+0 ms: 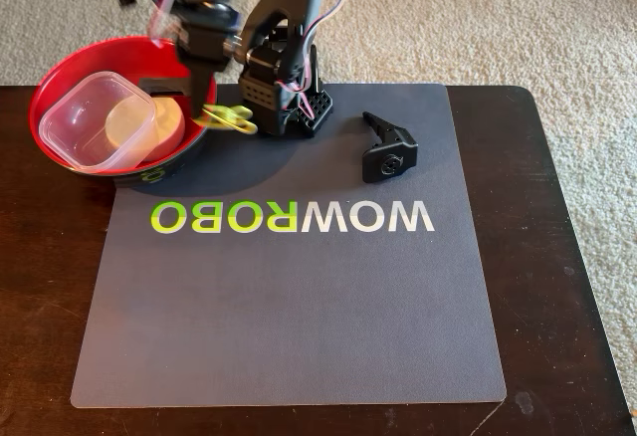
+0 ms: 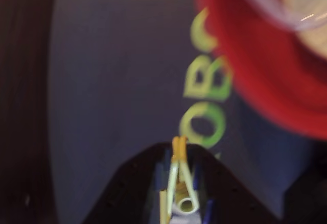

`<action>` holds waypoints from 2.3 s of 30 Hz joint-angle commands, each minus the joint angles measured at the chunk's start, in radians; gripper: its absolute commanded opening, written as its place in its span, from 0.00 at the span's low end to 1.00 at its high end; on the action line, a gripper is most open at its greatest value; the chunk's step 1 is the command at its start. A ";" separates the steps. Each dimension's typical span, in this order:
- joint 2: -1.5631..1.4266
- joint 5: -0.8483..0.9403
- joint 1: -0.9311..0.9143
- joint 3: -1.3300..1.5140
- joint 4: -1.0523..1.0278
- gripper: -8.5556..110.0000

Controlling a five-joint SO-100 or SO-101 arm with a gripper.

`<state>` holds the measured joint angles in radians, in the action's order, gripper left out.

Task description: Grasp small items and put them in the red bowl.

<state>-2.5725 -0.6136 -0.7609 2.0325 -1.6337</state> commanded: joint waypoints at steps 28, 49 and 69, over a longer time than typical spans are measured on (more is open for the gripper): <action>0.279 -0.440 -0.518 -0.141 -0.044 0.27; 0.087 -0.721 0.884 -0.101 -0.078 0.32; 0.114 -0.653 1.615 0.499 0.295 0.37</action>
<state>-2.4697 -1.2563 0.8268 2.5495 -1.3683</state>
